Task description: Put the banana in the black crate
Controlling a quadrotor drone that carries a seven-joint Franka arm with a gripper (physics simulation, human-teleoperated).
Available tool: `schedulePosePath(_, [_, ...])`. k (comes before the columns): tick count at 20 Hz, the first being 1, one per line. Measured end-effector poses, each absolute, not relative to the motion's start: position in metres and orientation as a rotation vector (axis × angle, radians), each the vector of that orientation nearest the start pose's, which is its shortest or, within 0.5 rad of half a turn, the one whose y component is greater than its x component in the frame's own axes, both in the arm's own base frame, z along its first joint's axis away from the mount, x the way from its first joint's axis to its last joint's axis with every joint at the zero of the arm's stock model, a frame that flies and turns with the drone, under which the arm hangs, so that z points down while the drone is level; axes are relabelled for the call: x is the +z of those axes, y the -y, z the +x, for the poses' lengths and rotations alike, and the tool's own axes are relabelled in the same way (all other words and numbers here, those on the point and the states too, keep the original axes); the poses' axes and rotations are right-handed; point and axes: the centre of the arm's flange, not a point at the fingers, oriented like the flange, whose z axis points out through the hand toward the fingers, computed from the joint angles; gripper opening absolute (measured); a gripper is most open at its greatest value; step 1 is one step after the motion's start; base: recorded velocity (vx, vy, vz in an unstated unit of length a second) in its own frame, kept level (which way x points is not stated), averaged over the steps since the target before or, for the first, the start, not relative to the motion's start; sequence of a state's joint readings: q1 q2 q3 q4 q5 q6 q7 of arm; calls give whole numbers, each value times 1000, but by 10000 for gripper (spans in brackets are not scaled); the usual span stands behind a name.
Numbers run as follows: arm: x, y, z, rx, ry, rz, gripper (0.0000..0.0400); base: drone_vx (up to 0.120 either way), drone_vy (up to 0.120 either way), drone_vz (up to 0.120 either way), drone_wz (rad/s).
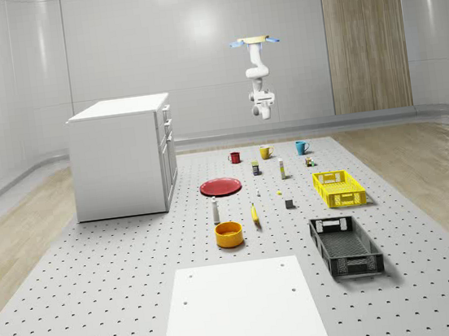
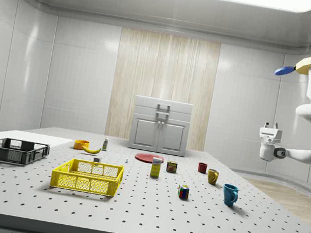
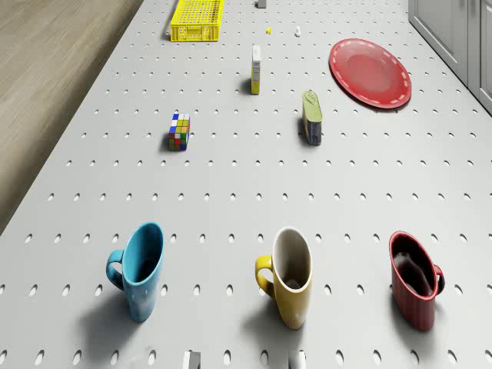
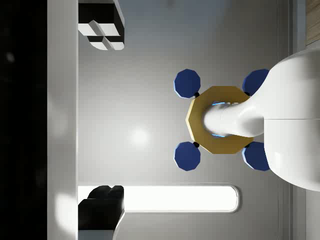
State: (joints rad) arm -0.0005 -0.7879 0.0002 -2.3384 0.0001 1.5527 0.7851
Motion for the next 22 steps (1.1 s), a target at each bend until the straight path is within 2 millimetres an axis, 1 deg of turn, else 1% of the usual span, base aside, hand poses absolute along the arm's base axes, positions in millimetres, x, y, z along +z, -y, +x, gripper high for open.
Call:
schedulePosePath(3, [620,0,301,-7,-1202,-2901,400,0,-13,0,0])
schedulePosePath(5, [634,0,301,-9,-1201,-2900,400,0,-120,0,0])
schedulePosePath(8, [654,0,302,-12,-1201,-2899,400,120,-120,0,0])
schedulePosePath(11, [669,0,303,-16,-1201,-2899,400,120,-120,0,0])
schedulePosePath(16, [683,0,304,-21,-1200,-2897,400,120,-120,0,0])
schedulePosePath(22, [689,0,304,-28,-1199,-2896,400,120,-120,0,0])
